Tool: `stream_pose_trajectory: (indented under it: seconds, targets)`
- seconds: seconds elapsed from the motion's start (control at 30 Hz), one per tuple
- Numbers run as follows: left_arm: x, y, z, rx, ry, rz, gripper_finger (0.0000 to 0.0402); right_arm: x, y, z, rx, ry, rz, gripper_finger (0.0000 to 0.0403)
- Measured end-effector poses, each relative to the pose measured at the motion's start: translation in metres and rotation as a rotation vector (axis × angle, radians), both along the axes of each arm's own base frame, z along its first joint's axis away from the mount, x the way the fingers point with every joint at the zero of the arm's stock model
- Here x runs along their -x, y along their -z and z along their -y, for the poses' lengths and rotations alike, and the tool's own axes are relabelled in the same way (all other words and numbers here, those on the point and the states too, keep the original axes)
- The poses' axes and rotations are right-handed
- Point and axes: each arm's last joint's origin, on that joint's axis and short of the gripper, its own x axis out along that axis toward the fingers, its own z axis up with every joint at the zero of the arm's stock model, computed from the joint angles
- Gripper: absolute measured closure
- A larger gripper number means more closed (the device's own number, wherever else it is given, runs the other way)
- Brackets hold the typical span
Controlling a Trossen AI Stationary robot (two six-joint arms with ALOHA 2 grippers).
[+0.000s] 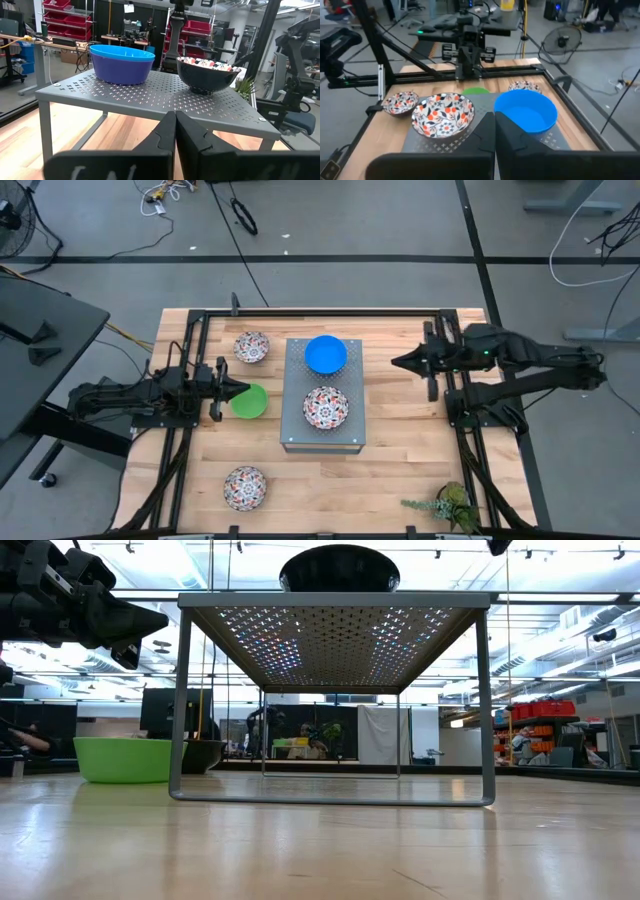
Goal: Pick & Place Mini bowls
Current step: Stack the top white patterned bowl on top of the white patterned bowl on the shelf
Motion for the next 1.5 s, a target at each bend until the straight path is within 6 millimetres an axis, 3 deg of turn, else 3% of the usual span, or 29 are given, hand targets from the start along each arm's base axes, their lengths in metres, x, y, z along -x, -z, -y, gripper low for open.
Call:
stream_pose_trajectory:
  seconds: [0.43,0.7,1.5]
  targets:
    - [0.0,0.0,0.0,0.0,0.0,0.0,0.0387,0.042,-0.015,0.001,0.118,-0.02,0.133,0.04]
    - [0.0,0.0,0.0,0.0,0.0,0.0,0.0387,0.066,-0.015,0.001,0.118,-0.018,0.146,0.04]
    - [0.0,0.0,0.0,0.0,0.0,0.0,0.0387,0.091,-0.015,0.004,0.121,0.03,0.182,0.04]
